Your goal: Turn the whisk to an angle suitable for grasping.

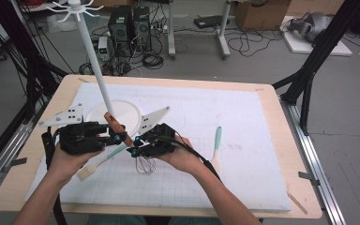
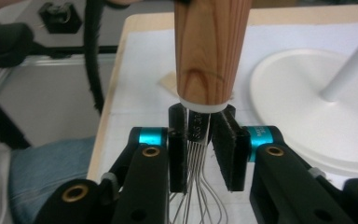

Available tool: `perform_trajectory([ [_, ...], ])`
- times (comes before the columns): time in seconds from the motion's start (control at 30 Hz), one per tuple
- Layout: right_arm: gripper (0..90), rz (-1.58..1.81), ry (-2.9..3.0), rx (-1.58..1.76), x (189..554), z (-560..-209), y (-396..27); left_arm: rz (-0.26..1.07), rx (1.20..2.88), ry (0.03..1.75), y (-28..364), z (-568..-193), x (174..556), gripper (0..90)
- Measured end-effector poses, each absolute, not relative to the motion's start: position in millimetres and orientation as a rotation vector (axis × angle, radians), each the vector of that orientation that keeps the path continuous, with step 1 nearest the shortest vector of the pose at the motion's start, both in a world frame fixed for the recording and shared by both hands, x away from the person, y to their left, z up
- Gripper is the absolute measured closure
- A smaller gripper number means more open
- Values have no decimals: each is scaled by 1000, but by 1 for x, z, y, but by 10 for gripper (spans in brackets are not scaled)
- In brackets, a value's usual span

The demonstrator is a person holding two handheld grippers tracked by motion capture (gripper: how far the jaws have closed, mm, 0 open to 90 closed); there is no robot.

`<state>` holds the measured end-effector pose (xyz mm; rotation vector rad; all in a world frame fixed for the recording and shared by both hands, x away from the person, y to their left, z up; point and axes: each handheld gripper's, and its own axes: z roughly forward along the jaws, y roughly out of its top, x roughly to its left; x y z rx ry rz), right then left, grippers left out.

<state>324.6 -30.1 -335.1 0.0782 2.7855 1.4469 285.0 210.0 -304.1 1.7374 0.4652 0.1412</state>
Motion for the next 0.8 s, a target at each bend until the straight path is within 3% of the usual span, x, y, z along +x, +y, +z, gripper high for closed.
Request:
perform_trajectory([
  [0.5, 807, 1501, 2866, 51, 326, -338, -29, 100, 1767, 420, 211, -304, 286, 700],
  [0.8, 810, 1491, 2759, 181, 325, -336, -29, 209, 1730, 486, 211, -302, 283, 640],
])
